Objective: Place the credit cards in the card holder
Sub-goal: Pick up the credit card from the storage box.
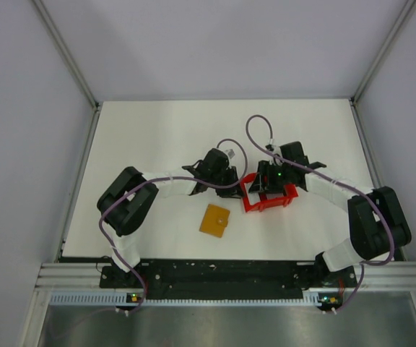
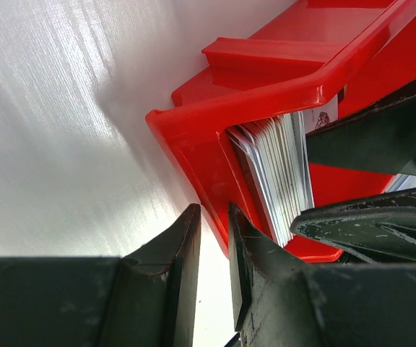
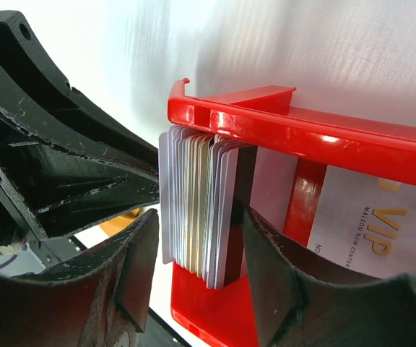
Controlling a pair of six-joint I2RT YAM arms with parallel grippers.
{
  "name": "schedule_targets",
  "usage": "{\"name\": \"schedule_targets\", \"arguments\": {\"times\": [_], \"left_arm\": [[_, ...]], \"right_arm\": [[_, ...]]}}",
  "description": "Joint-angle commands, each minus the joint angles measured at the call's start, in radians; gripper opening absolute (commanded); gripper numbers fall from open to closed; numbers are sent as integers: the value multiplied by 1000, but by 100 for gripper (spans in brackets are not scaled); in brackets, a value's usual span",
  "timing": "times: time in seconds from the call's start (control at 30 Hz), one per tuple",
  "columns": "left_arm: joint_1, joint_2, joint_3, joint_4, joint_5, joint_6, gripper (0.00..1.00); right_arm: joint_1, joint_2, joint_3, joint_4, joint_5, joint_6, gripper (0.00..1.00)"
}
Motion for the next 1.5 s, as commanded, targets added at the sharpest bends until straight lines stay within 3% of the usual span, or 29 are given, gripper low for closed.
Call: {"name": "schedule_targets", "arguments": {"times": [0.0, 0.2, 0.73, 1.1, 1.27, 1.3, 1.47], "left_arm": [[-8, -15, 6, 70, 7, -9, 26], [-8, -17, 6, 67, 6, -8, 26], [-8, -12, 14, 67, 9, -6, 26], [-8, -11, 12, 68, 12, -9, 26], [-8, -11, 11, 68, 12, -9, 26], [-8, -11, 11, 68, 13, -9, 26], [-8, -11, 9, 68, 15, -8, 26]], "right_arm": [[9, -38, 4, 29, -99, 20, 47], [11, -51, 7, 28, -102, 26, 35], [11, -65, 13, 11, -104, 21, 36], [9, -64, 21, 5, -111, 15, 12], [9, -80, 24, -6, -111, 7, 10], [8, -84, 25, -6, -113, 7, 5], [6, -76, 31, -15, -90, -5, 1]]}}
